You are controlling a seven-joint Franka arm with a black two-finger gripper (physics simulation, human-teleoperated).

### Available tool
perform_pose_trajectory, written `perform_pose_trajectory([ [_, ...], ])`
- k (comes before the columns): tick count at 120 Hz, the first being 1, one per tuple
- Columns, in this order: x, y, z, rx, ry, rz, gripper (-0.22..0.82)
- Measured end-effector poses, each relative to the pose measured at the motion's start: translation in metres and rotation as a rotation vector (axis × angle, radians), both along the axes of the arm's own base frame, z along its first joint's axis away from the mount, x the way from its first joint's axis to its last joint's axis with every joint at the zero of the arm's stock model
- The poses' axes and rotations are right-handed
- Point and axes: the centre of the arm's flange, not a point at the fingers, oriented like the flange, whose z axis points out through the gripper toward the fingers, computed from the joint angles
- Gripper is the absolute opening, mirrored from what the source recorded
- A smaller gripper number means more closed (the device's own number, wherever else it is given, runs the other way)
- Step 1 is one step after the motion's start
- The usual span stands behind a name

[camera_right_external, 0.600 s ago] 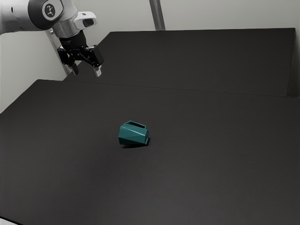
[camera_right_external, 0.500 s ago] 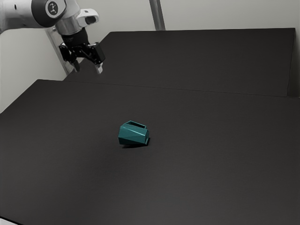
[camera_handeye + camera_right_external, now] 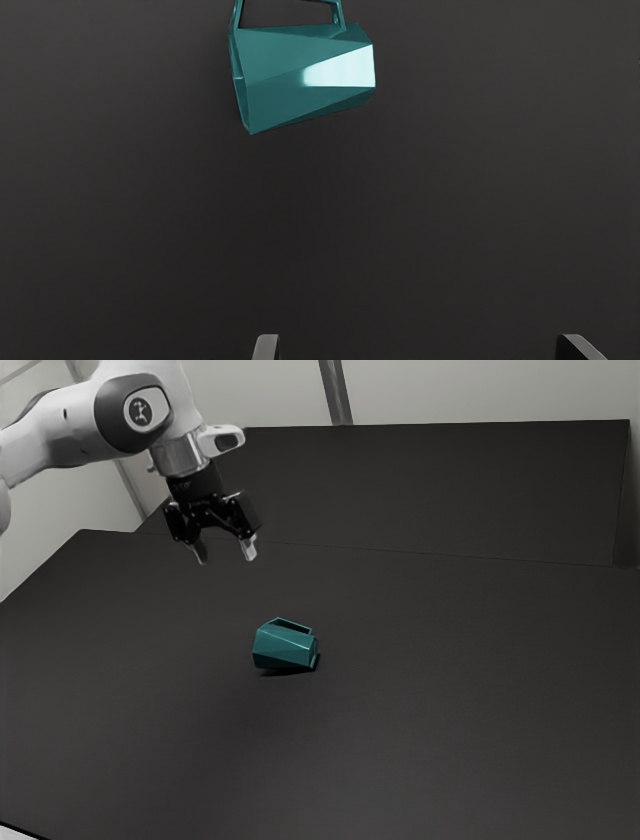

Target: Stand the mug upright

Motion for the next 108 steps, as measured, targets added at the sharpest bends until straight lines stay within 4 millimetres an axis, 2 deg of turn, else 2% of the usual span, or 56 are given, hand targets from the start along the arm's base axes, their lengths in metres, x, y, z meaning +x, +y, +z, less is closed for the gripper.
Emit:
perform_pose_trajectory([
  [23, -0.004, 0.018, -0.062, -0.119, 0.045, 0.048, 0.60],
  [50, 0.004, 0.046, -0.125, -0.305, -0.001, 0.044, 0.60],
  [58, 0.008, 0.062, -0.141, -0.354, -0.018, 0.051, 0.60],
  [71, 0.013, 0.103, -0.165, -0.423, -0.054, 0.078, 0.60],
  [78, 0.015, 0.116, -0.174, -0.447, -0.074, 0.070, 0.60],
  [108, 0.033, 0.131, -0.223, -0.557, -0.113, -0.002, 0.60],
])
